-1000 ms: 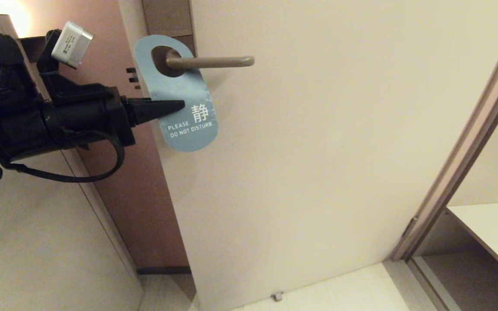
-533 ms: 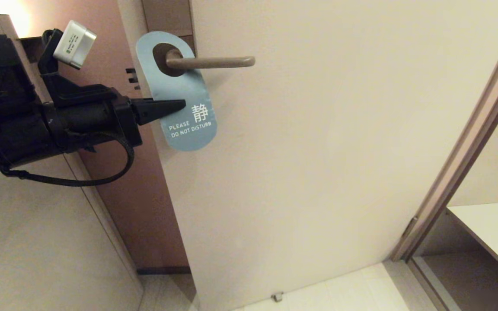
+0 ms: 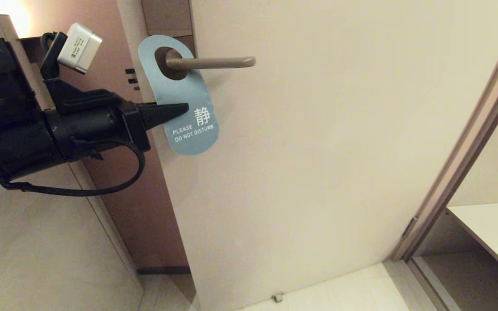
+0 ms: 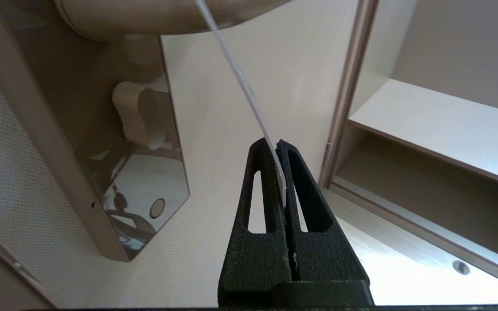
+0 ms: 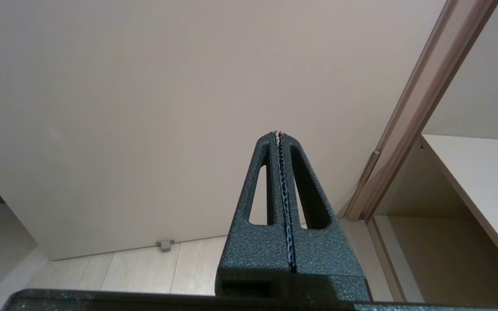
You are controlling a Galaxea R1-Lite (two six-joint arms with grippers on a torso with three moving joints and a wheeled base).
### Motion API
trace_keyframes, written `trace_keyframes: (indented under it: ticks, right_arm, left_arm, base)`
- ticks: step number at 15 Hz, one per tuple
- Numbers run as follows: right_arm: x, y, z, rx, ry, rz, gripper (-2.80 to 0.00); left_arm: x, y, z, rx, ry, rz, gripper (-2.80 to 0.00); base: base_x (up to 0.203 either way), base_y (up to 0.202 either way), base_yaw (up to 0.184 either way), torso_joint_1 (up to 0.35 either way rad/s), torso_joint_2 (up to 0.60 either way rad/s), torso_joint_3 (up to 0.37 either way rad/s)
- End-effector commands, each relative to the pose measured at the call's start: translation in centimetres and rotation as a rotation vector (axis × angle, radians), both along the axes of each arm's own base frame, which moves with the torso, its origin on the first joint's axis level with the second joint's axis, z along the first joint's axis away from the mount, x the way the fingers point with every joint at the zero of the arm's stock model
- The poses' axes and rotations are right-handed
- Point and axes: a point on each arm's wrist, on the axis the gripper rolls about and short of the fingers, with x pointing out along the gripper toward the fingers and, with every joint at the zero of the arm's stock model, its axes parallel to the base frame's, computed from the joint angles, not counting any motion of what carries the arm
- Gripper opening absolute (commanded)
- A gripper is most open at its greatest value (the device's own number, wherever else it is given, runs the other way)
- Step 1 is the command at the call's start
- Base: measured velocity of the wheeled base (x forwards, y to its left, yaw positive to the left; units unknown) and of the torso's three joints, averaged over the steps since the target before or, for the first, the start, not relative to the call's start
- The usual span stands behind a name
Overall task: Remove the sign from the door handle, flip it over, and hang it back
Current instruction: Take down the sign
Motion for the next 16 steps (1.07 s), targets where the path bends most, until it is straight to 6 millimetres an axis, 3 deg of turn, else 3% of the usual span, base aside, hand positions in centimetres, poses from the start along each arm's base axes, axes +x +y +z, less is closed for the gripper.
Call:
trace_keyframes:
  ticks: [1, 5, 16]
  right_arm:
    - [0.0, 0.0, 0.0, -0.001, 0.0, 0.002, -2.8]
    - [0.0, 0.0, 0.0, 0.001, 0.0, 0.001, -2.8]
    - [0.0, 0.0, 0.0, -0.001, 0.0, 0.001, -2.8]
  left_arm:
    - [-0.2, -0.1, 0.1, -0.003, -0.006, -0.007, -2.8]
    - [-0.2, -0.3, 0.1, -0.002, -0.005, 0.024, -2.8]
    - [-1.7, -3.7, 0.1, 0.006, -0.017, 0.205, -2.8]
  base:
    - [0.0, 0.0, 0.0, 0.0, 0.0, 0.0]
    - [0.0, 0.0, 0.0, 0.0, 0.0, 0.0]
    - [0.0, 0.0, 0.0, 0.0, 0.0, 0.0]
